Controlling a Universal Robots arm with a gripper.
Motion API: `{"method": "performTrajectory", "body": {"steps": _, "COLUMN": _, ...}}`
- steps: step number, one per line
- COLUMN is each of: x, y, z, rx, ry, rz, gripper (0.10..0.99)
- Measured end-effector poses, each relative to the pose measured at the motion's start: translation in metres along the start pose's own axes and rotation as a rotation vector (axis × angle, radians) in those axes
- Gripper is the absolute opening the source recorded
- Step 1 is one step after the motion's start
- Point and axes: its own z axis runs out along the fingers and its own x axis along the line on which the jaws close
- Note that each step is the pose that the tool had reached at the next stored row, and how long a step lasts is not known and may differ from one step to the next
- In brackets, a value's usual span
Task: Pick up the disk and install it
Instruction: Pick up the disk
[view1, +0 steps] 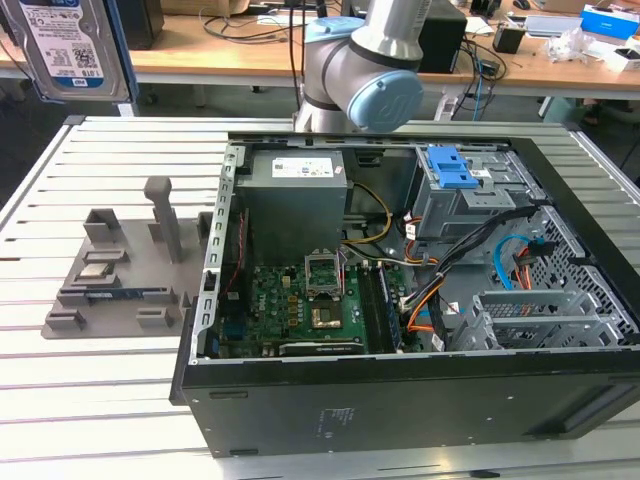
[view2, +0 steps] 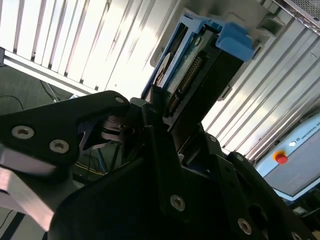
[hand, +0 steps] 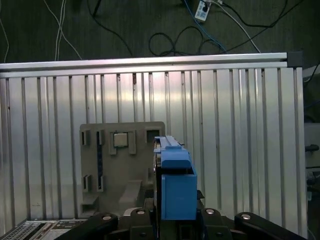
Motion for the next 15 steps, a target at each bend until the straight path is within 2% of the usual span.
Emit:
{"method": "performTrajectory", "body": {"steps": 2, "x": 0.0017, "y": 0.0, "z": 0.0, "rx": 0.0, "ry": -0.0065, "rz": 0.0, "gripper": 0.365}}
{"method": "performTrajectory", "body": {"steps": 8, "x": 0.0159, "y": -0.0003, "z": -0.0001, "rx": 0.0, "ry": -0.0099, "rz": 0.0, "gripper": 0.365}}
{"method": "performTrajectory", "body": {"steps": 15, "x": 0.0163, "y": -0.001, "z": -0.0001, "rx": 0.0, "ry": -0.0099, "rz": 0.0, "gripper": 0.365}}
